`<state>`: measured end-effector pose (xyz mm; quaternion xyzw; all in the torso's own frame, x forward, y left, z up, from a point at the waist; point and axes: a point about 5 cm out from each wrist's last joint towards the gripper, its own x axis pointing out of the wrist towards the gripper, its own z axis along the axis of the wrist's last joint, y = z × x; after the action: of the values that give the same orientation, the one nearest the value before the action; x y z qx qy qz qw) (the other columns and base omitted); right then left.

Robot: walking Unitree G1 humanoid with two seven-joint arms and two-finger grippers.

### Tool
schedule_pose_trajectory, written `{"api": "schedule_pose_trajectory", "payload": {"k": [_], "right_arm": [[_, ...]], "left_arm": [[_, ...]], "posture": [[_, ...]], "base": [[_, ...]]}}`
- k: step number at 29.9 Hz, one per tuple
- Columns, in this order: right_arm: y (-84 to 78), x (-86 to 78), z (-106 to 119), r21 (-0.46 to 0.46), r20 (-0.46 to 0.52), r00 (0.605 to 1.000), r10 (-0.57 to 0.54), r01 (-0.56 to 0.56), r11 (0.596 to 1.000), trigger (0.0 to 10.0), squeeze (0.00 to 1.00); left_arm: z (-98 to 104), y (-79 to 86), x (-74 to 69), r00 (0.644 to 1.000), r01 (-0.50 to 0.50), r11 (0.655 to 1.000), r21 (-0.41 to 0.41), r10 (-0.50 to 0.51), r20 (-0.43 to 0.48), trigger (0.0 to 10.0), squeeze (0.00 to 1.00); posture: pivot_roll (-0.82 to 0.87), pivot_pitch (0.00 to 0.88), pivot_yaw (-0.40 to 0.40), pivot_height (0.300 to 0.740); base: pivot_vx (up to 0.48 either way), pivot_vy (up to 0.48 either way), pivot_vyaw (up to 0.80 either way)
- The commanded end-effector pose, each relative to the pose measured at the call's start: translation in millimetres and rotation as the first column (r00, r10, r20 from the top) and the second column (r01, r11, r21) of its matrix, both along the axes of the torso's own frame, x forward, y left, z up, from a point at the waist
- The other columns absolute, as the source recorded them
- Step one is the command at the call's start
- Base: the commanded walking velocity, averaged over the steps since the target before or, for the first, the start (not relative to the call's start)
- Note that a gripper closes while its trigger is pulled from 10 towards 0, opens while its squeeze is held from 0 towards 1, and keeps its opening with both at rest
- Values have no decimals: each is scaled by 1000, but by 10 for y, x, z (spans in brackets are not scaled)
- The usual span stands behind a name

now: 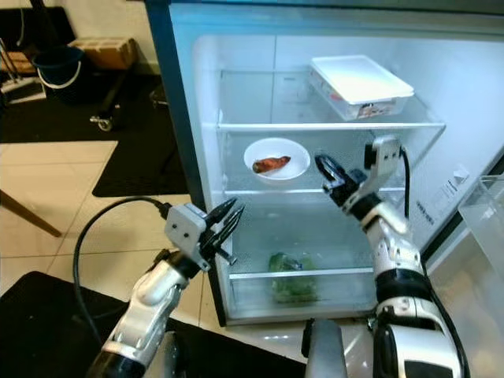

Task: Restocking fridge

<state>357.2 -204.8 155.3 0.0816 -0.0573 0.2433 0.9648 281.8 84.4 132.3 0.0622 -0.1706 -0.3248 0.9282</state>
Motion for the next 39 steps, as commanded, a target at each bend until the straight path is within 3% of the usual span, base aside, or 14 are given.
{"api": "schedule_pose_trajectory", "payload": {"k": [1,6,9,11,14,17,21,29,34,36,38,39], "right_arm": [[-1,-18,-78,-53,-14,1000,-22,22,998,10000,0],[12,-56,-256,-149,-52,996,-68,60,987,10000,0],[-30,-169,-567,-285,-95,971,-219,184,941,10000,0],[-30,-169,-567,-285,-95,971,-219,184,941,10000,0],[-42,-279,-834,-288,-222,945,-239,171,942,10000,0],[-37,-314,-910,-288,-259,936,-237,160,944,10000,0],[-101,-502,-1241,-239,-418,863,-283,196,951,10000,0],[-110,-703,-1504,-288,-500,801,-329,205,936,10000,0],[-101,-797,-1612,-310,-534,773,-342,197,930,10000,0],[-101,-797,-1612,-310,-534,773,-342,197,930,10000,0],[-92,-821,-1646,-333,-542,763,-353,191,923,10000,0],[-92,-821,-1646,-333,-542,763,-353,191,923,10000,0]], "left_arm": [[-46,3,8,1000,11,1000,8,-11,-10,10000,0],[-75,10,13,1000,10,1000,10,-10,-17,10000,0],[-173,71,7,999,-15,1000,6,16,-47,10000,0],[-173,71,7,999,-15,1000,6,16,-47,10000,0],[-265,130,-4,997,-37,999,2,37,-73,10000,0],[-296,145,-9,996,-40,999,4,40,-78,10000,0],[-389,182,-40,993,-50,999,4,50,-103,10000,0],[-486,169,-69,990,-33,999,19,35,-137,10000,0],[-800,196,-181,967,2,996,87,21,-254,10000,0],[-800,196,-181,967,2,996,87,21,-254,10000,0],[-1066,296,-295,933,-13,990,139,62,-356,10000,0],[-1066,296,-295,933,-13,990,139,62,-356,10000,0]], "posture": [[-30,0,-17,431],[-30,0,-19,431],[-27,0,-19,431],[-27,0,-19,431],[-28,0,-22,431],[-26,0,-24,431],[-26,0,-27,431],[-23,0,-25,456],[-26,0,-22,476],[-26,0,-22,476],[-27,0,-18,476],[-27,0,-18,476]], "base": [[0,0,0],[0,0,0],[0,0,0],[0,0,0],[0,0,0],[0,0,0],[0,0,0],[0,0,0],[0,0,0],[0,0,0],[0,0,0],[0,0,0]]}}
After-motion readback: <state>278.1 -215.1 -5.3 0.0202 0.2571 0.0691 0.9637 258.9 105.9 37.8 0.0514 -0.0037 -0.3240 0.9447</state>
